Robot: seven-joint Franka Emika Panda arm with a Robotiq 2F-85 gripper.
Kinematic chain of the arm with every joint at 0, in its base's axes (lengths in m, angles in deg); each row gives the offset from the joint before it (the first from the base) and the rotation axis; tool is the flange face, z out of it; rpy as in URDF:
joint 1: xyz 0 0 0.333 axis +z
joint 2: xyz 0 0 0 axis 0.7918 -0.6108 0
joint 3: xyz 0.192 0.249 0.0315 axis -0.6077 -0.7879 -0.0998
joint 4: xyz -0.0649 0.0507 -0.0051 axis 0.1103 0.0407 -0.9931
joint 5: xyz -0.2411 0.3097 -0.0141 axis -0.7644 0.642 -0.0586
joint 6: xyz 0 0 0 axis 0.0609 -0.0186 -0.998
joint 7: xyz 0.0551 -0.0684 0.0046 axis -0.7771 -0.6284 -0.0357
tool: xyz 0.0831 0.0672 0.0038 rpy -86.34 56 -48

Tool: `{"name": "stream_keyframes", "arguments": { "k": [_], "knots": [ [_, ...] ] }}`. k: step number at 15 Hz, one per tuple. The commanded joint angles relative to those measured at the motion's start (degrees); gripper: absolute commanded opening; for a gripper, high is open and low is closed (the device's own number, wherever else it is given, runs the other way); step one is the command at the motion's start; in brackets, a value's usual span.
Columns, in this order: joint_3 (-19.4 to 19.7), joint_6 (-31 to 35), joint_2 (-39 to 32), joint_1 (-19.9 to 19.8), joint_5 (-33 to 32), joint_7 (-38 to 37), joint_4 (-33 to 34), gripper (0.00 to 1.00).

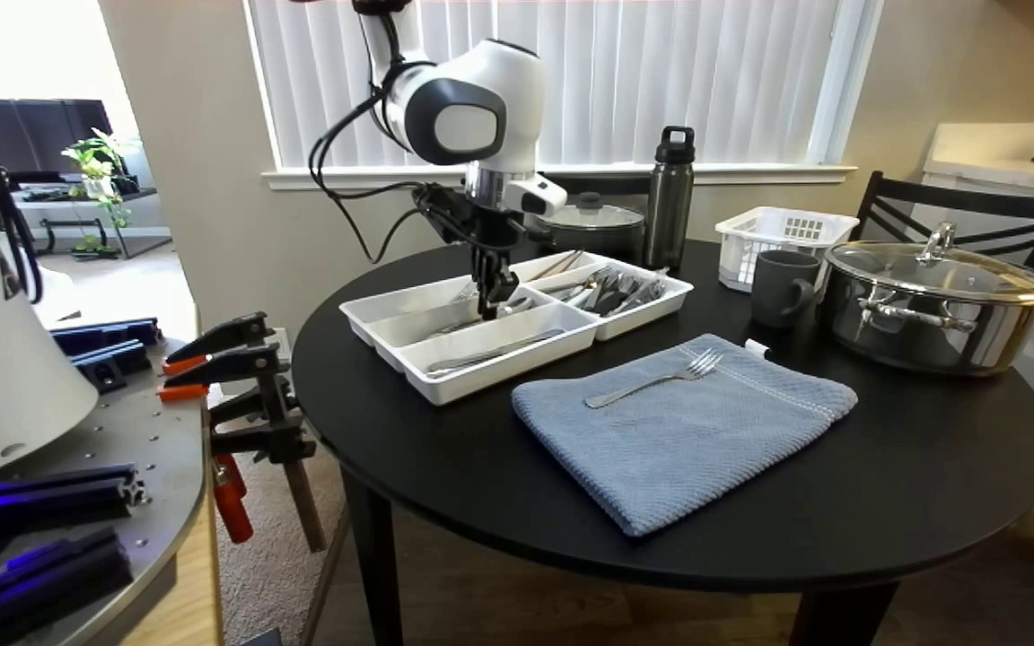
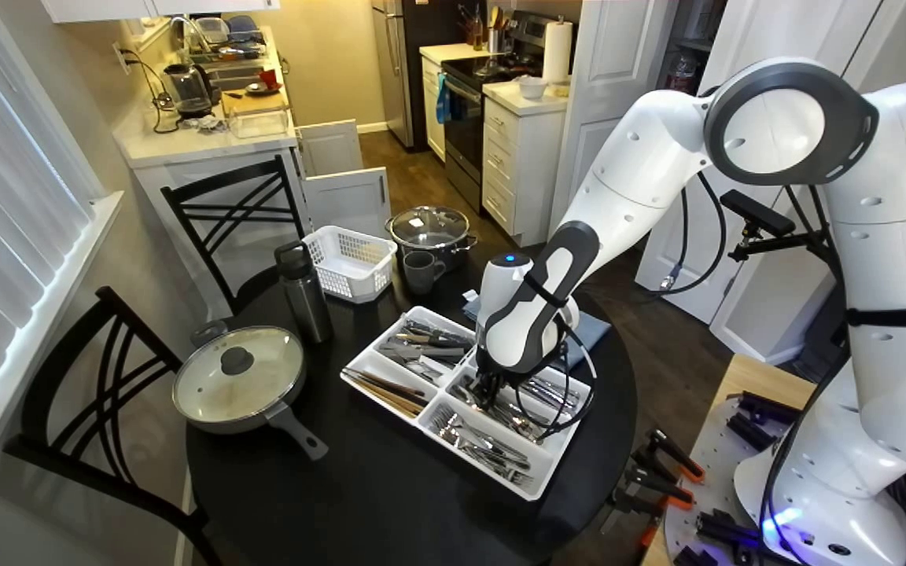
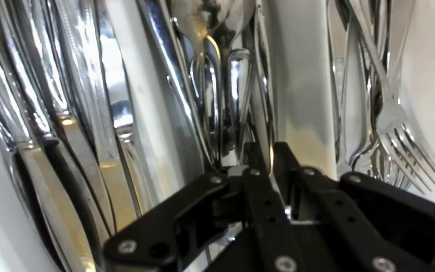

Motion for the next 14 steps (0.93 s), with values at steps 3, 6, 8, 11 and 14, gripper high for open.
{"name": "stream_keyframes", "arguments": {
  "k": [3,6,8,11,14],
  "knots": [
    [-1.3,1.0,-1.3,-1.1,2.1,3.0,0.7,0.15],
    [-1.1,0.8,-1.6,-0.9,1.9,2.8,1.1,0.18],
    [-1.0,0.8,-1.9,-0.8,1.8,2.7,1.5,0.26],
    [-1.1,0.7,-2.4,-0.9,1.9,2.7,2.0,0.33],
    [-1.0,0.6,-3.2,-0.6,1.7,2.5,2.6,0.29]
  ]
}}
